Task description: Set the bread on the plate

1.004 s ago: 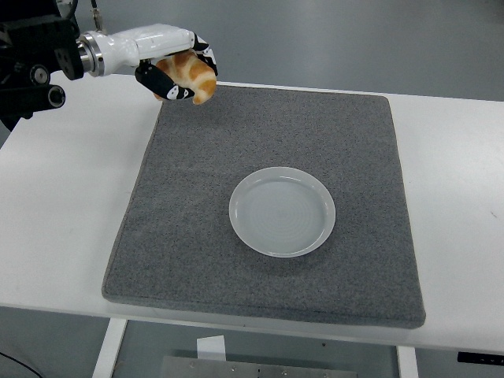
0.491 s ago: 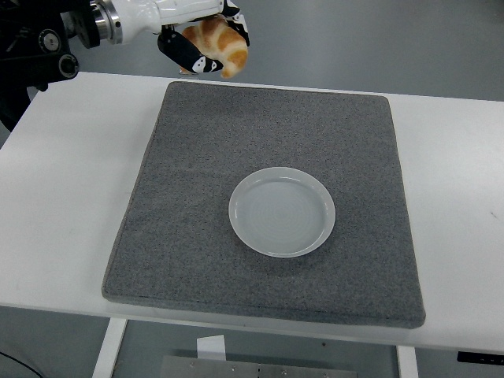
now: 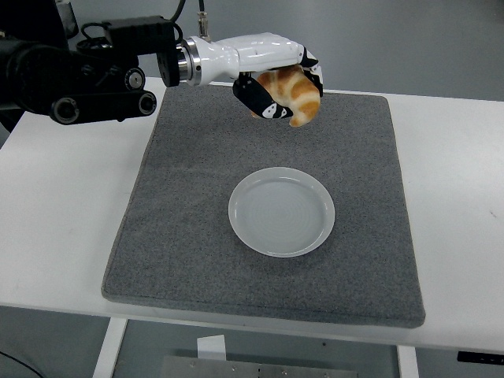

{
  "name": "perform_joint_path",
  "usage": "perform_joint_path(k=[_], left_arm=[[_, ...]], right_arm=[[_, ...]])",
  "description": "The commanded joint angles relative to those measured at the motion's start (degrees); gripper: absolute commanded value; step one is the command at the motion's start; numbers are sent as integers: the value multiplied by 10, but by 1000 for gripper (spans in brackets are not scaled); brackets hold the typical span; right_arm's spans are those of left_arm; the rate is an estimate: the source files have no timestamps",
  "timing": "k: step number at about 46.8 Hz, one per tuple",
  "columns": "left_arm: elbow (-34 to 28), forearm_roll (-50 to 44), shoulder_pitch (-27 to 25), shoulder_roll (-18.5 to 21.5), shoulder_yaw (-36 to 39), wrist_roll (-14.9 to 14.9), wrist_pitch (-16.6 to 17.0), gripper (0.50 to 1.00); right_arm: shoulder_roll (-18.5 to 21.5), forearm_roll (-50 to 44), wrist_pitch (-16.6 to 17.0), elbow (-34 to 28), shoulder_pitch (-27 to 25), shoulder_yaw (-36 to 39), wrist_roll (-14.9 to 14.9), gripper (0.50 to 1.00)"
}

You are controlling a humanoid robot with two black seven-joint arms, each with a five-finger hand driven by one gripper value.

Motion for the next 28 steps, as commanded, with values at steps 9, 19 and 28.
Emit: perform_joint_path(k=[9, 19, 28], left_arm=[[15, 7, 24, -48, 0, -5, -4, 500], [19, 12, 51, -64, 3, -5, -6, 500], [35, 13, 68, -81, 6, -5, -6, 500]], right_arm=[[0, 0, 0, 0, 0, 0, 0, 952], [0, 0, 0, 0, 1, 0, 0, 952], [0, 0, 0, 0, 1, 0, 0, 952]])
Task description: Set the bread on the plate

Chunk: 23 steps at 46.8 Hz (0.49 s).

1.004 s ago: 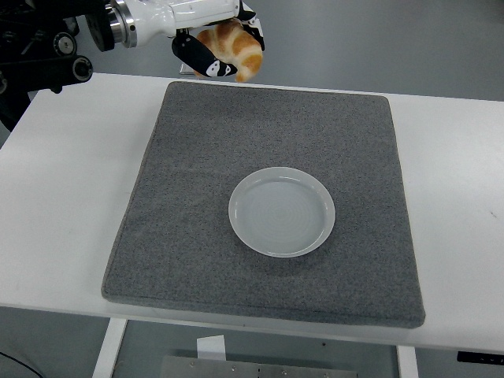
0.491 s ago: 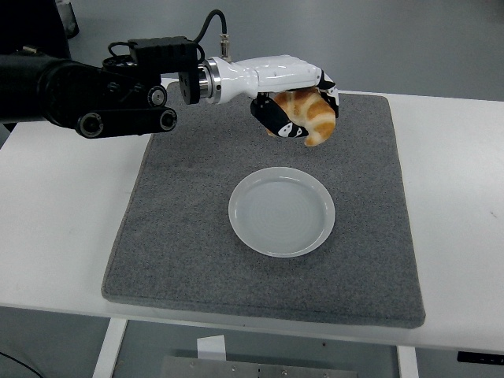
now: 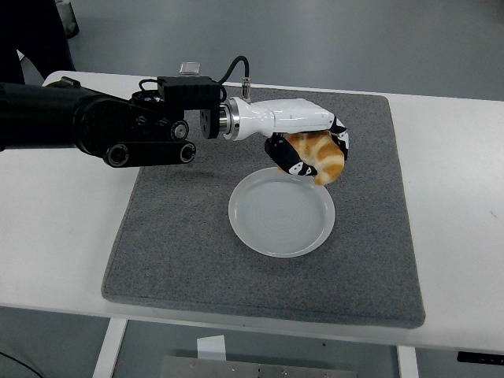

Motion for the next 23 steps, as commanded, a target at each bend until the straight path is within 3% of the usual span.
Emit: perform_joint_path(k=[1, 23], left_arm=[[9, 0, 6, -6, 0, 0, 0, 500], [28, 29, 57, -10, 34, 0, -1, 500]], right_arm=[[0, 0, 0, 0, 0, 0, 0, 952], [0, 0, 0, 0, 0, 0, 0, 952]])
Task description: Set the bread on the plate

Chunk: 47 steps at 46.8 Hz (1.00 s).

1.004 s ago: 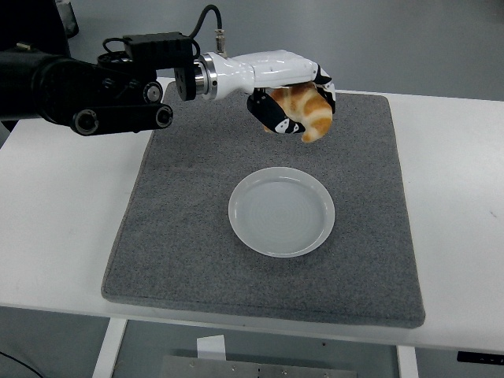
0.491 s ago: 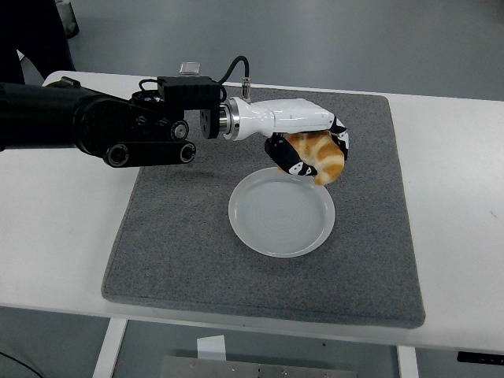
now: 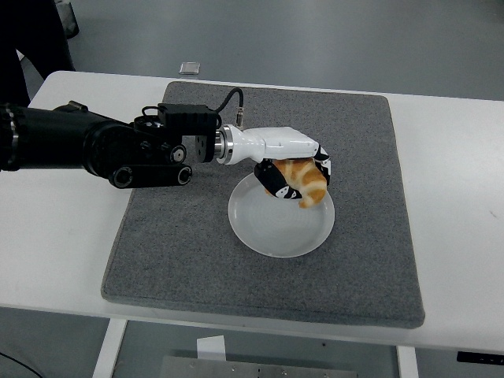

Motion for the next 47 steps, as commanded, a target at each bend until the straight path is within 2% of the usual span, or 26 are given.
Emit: perform_joint_path(k=[1, 21, 47], left_arm=[[8, 9, 13, 0, 5, 0, 1, 500], [32, 16, 40, -23, 22, 0, 2, 500], [44, 21, 52, -25, 25, 0, 5, 500]], right_arm=[[0, 0, 0, 0, 1, 0, 0, 952], [0, 0, 0, 0, 0, 0, 0, 952], [0, 0, 0, 0, 1, 0, 0, 952]])
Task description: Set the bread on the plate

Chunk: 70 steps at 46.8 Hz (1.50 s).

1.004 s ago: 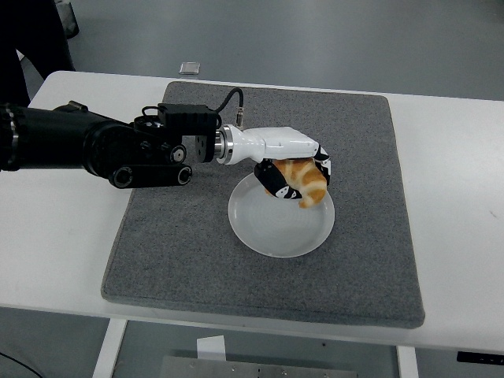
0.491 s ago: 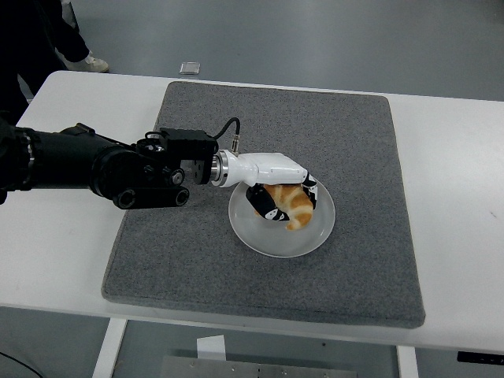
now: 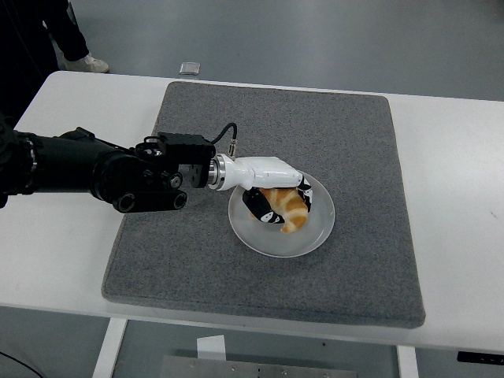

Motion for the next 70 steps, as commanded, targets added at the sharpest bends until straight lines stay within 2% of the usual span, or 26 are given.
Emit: perform_joint_path(k=[1, 22, 25, 28, 36, 41, 57, 70], left_arm=[[0, 0, 3, -1, 0, 0, 1, 500], [-1, 0, 10, -3, -1, 0, 12, 500], [-1, -1, 11, -3, -2, 0, 12, 593], [-2, -2, 11, -3, -3, 0, 12, 726], [-3, -9, 12, -3, -4, 0, 13, 913], [-4, -12, 12, -4, -6, 1, 13, 983], [-20, -33, 1, 6, -52, 0, 10, 994], [-39, -56, -10, 37, -95, 1, 3, 996]], right_arm=[[0, 0, 0, 0, -1, 0, 0, 952], [0, 0, 0, 0, -1, 0, 0, 952], [0, 0, 0, 0, -1, 0, 0, 952], [0, 0, 0, 0, -1, 0, 0, 954], [0, 0, 0, 0, 0, 0, 0, 952], [0, 0, 0, 0, -1, 0, 0, 952], [0, 0, 0, 0, -1, 0, 0, 952], [0, 0, 0, 0, -1, 0, 0, 952]])
